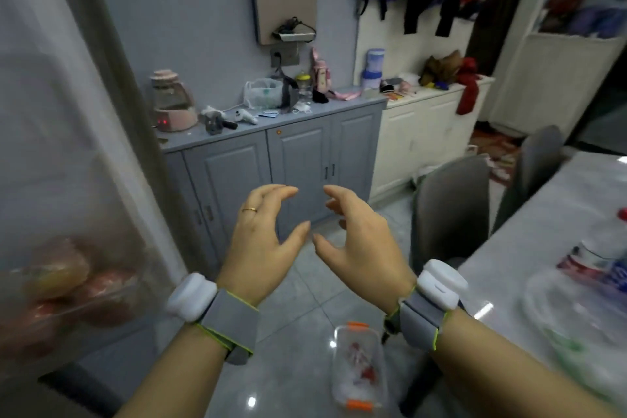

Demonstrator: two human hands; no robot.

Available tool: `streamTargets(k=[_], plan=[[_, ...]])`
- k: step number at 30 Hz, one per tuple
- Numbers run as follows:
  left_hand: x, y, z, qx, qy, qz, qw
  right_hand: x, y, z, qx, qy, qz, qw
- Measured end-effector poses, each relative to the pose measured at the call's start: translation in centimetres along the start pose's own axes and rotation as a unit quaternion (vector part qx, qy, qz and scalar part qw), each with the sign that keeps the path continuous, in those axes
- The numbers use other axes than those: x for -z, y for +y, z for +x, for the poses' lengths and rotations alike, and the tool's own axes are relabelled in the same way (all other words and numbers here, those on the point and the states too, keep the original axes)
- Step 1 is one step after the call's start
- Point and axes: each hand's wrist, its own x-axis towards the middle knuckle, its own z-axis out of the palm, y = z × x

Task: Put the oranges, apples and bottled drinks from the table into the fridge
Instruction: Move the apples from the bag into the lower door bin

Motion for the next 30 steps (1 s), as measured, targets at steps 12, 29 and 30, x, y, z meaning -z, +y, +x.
streamTargets(k=[12,29,30], plan=[[-19.0,16.3,-0.2,-0.12,-0.182,-0.147,0.965,17.5,13.0,-11.9,-0.185,0.155,-0.11,0.964],[-43.5,33.3,-8.9,-0.169,-0.397,-0.222,0.874,32.0,28.3,-29.0,-0.405,0.215,-0.183,0.87],[-44.8,33.7,-9.4,-0.168,-0.407,-0.214,0.872,32.3,29.2,-29.8,-0.415,0.212,-0.189,0.865]])
